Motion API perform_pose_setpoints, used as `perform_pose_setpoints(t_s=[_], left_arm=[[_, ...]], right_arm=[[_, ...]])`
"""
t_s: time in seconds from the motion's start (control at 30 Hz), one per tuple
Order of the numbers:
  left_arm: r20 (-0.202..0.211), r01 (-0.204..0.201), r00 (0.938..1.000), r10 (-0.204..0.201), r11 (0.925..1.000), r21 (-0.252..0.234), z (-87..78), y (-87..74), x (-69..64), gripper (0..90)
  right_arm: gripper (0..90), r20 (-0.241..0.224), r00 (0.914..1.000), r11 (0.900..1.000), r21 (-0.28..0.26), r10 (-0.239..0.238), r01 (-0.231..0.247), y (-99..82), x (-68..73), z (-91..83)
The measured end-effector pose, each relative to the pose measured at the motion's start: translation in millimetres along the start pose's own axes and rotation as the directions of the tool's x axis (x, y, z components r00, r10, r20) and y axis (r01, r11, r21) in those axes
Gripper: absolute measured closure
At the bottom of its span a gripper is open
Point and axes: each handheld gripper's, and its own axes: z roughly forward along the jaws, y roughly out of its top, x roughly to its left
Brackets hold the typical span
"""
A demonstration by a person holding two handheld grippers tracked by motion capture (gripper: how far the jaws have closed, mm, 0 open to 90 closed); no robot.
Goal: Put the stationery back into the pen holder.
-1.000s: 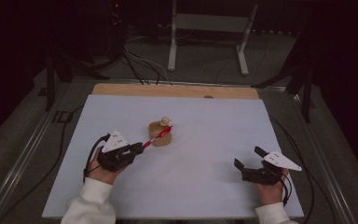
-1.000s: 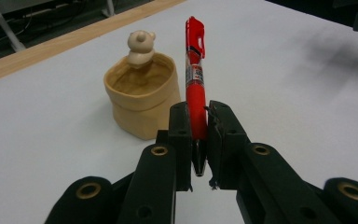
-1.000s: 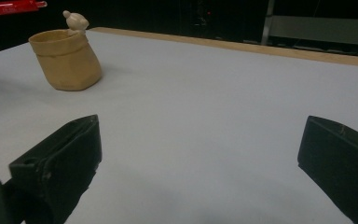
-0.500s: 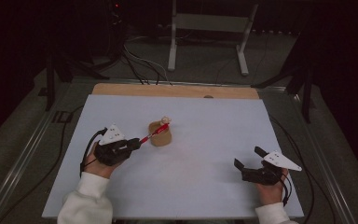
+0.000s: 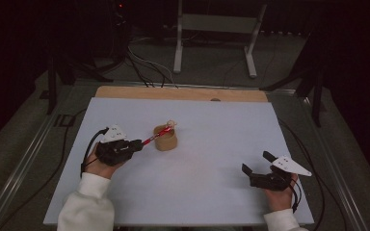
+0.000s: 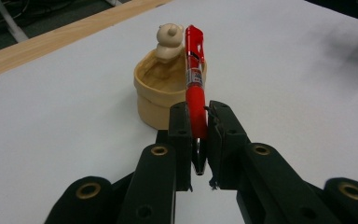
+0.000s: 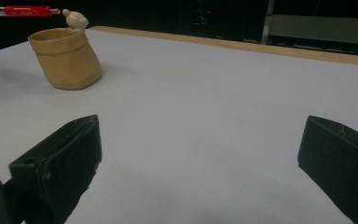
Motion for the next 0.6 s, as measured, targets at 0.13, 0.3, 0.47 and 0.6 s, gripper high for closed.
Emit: perform_pose_setpoints(t_s=[0.13,0.3,0.47,0.6], left_arm=[[-0.002,0.003,1.0,-0.003,1.0,0.002,-0.8,1.7,2.2,81.1],[-0.003,0.011,0.9999,-0.011,0.9999,0.006,-1.1,2.7,4.5,81.0],[-0.004,0.02,0.9998,-0.02,0.9997,0.012,-0.3,3.1,8.3,81.0],[-0.006,0.025,0.9997,-0.025,0.9996,0.011,0.3,4.4,9.6,80.9]], right_arm=[[0.0,0.0,1.0,1.0,0.0,0.001,-0.001,0.0,0.0,0.0],[0.0,0.0,1.0,1.0,0.001,0.001,-0.001,0.0,0.0,0.0],[0.0,-0.001,1.0,1.0,0.001,0.001,-0.001,0.0,0.0,0.1],[0.0,-0.001,1.0,1.0,0.002,0.001,-0.001,0.0,0.0,0.2]])
